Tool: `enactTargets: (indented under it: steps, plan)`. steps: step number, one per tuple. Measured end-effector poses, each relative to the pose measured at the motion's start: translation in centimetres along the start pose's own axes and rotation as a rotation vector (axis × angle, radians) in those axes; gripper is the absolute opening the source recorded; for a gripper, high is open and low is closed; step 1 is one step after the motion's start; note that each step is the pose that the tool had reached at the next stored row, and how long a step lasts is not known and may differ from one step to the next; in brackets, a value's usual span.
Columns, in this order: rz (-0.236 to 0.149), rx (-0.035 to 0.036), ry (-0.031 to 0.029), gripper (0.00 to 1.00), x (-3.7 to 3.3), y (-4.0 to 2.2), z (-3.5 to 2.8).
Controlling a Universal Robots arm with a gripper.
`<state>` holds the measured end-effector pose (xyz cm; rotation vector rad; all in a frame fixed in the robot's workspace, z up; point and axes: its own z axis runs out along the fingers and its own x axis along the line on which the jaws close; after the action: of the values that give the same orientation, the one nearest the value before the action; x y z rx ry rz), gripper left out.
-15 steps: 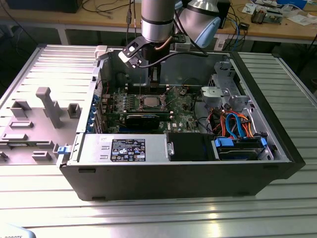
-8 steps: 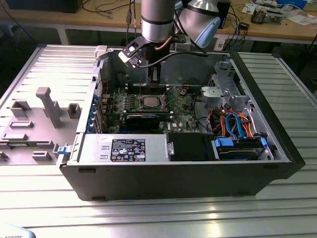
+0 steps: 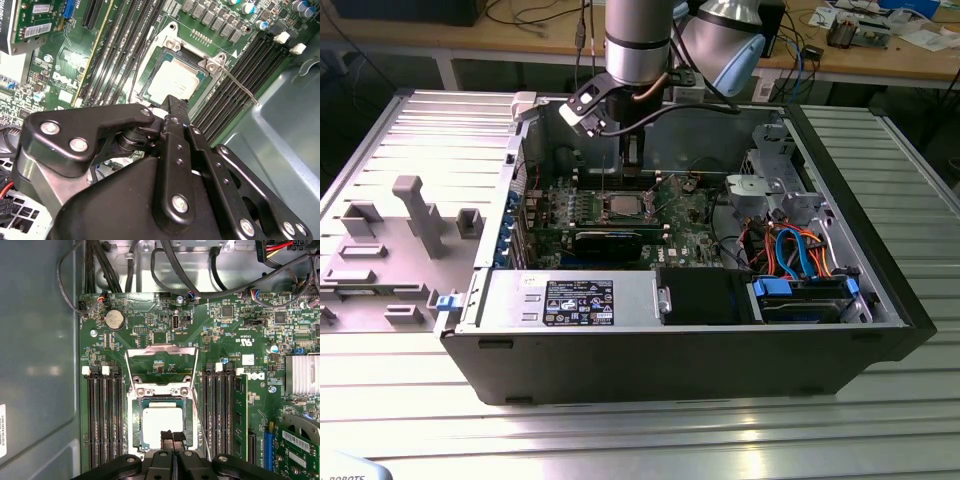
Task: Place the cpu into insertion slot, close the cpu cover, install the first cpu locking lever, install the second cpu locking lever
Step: 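Close the cpu cover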
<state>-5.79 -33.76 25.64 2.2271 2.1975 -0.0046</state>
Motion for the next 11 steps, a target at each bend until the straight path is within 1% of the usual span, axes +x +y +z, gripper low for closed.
enactTargets:
  steps: [7, 9, 11]
  plan:
    - [0.0, 0.0003, -0.0004, 0.11, -0.01, 0.0, -0.38]
    - [0.0, 0.0004, -0.0009, 0.11, -0.01, 0.0, -0.57]
    - [0.0, 0.0014, -0.001, 0.11, -0.01, 0.0, -0.93]
